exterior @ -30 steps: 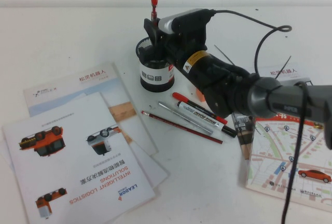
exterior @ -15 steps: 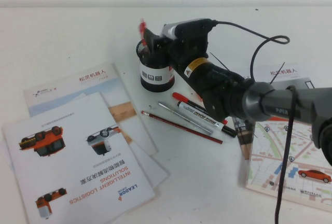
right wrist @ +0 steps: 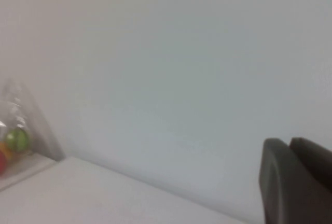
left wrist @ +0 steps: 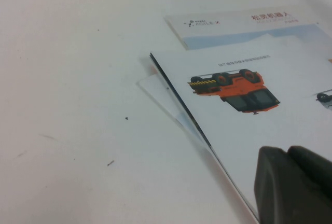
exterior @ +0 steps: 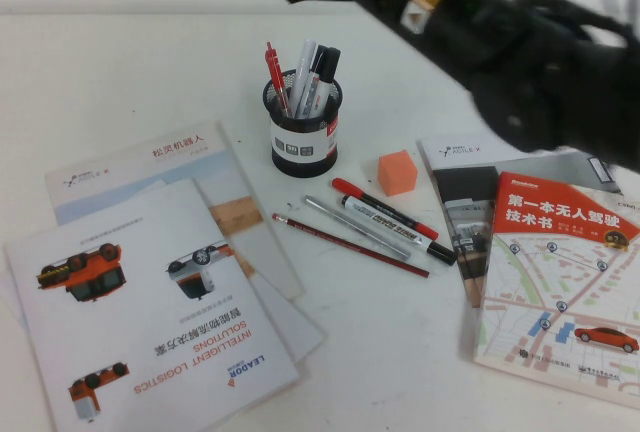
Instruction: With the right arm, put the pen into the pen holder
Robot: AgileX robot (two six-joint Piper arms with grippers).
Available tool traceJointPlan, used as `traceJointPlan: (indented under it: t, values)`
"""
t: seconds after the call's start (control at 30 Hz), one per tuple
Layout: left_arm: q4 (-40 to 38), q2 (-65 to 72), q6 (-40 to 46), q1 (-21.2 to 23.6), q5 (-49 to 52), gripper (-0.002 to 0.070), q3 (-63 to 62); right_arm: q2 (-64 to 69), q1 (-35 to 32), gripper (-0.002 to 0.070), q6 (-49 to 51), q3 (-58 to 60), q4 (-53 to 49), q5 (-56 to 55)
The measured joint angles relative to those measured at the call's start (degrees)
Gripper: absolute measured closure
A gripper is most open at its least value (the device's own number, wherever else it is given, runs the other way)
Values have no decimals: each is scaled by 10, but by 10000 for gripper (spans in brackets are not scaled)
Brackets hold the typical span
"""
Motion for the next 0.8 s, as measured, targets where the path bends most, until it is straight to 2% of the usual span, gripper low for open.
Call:
traceJointPlan:
  t: [0.33,0.5,0.67,0.8]
  values:
    - [0,0,0,0,0,678,0,-220,3,695,0,263,-26,-123]
    - [0,0,0,0,0,677,0,-302,3,696,10,347,-82,-129]
    - [0,0,0,0,0,677,0,-374,3,696,79,406,-179,-132]
    - [0,0,0,0,0,677,0,-413,3,696,114,441,-219,-76]
